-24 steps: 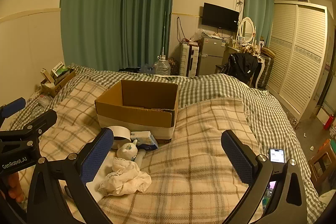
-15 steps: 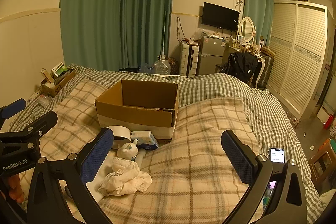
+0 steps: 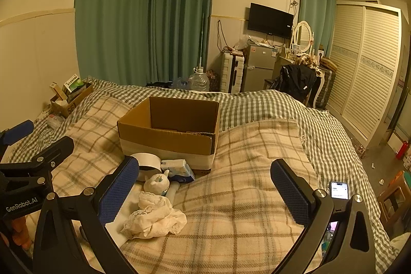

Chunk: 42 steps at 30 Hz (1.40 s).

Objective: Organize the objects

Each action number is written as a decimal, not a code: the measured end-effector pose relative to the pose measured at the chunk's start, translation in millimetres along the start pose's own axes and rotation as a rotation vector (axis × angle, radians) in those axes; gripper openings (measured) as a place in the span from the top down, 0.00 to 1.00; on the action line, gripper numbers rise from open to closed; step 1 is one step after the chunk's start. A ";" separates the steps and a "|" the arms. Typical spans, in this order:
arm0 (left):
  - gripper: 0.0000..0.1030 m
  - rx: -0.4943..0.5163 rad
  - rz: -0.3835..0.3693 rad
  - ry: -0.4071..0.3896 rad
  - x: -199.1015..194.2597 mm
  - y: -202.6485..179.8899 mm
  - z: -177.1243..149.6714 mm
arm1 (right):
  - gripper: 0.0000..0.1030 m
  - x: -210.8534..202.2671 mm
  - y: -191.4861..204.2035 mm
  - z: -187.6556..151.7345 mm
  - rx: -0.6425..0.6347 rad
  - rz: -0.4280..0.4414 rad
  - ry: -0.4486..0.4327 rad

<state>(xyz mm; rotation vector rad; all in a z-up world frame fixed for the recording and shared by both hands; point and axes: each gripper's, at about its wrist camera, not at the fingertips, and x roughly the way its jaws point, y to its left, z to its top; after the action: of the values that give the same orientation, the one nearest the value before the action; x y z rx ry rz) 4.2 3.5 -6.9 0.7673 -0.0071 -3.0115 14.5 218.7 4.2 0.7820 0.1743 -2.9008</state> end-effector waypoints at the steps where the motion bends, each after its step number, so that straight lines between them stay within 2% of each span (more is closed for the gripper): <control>1: 0.00 0.005 0.004 0.000 -0.2 -0.9 0.2 | 0.00 -1.0 -0.1 -0.1 0.000 0.001 -0.001; 10: 0.00 0.007 -0.003 0.004 -0.8 -3.5 -0.4 | 0.00 -4.8 0.3 -0.2 -0.003 0.008 -0.009; 23: 0.00 0.031 0.018 0.063 -10.0 -8.0 -1.7 | 0.00 -26.7 -3.8 6.2 -0.015 -0.011 -0.028; 27: 0.00 0.026 0.008 0.147 -0.3 -13.3 -16.7 | 0.00 -23.9 -6.1 -2.2 -0.024 -0.030 0.006; 32: 0.02 0.013 -0.058 0.299 24.0 -26.8 -50.8 | 0.00 -10.3 -9.3 -16.8 -0.020 -0.030 0.058; 35: 0.15 0.057 -0.101 0.402 37.5 -41.7 -77.4 | 0.00 -2.3 -6.3 -20.3 -0.028 -0.025 0.076; 36: 0.26 0.070 -0.121 0.437 40.2 -46.8 -87.2 | 0.00 -0.3 -5.6 -21.1 -0.031 -0.022 0.081; 37: 0.42 0.079 -0.141 0.469 43.0 -49.2 -93.9 | 0.00 1.7 -4.7 -22.3 -0.033 -0.020 0.084; 38: 0.50 0.084 -0.165 0.490 44.7 -51.4 -99.2 | 0.00 3.9 -3.4 -22.6 -0.036 -0.019 0.087; 39: 0.64 0.085 -0.186 0.496 44.7 -52.3 -101.9 | 0.00 6.4 -2.5 -23.7 -0.039 -0.017 0.093; 40: 0.74 0.080 -0.184 0.484 42.0 -51.7 -101.2 | 0.00 7.6 -2.3 -24.9 -0.040 -0.015 0.097; 42: 0.78 0.054 -0.186 0.438 35.0 -45.9 -97.0 | 0.01 10.8 -1.8 -25.9 -0.044 -0.012 0.107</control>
<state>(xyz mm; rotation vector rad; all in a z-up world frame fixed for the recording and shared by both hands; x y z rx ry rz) 18.5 48.6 -109.4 1.4918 -0.0063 -2.9432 17.7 223.2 -23.4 0.9318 0.2531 -2.8574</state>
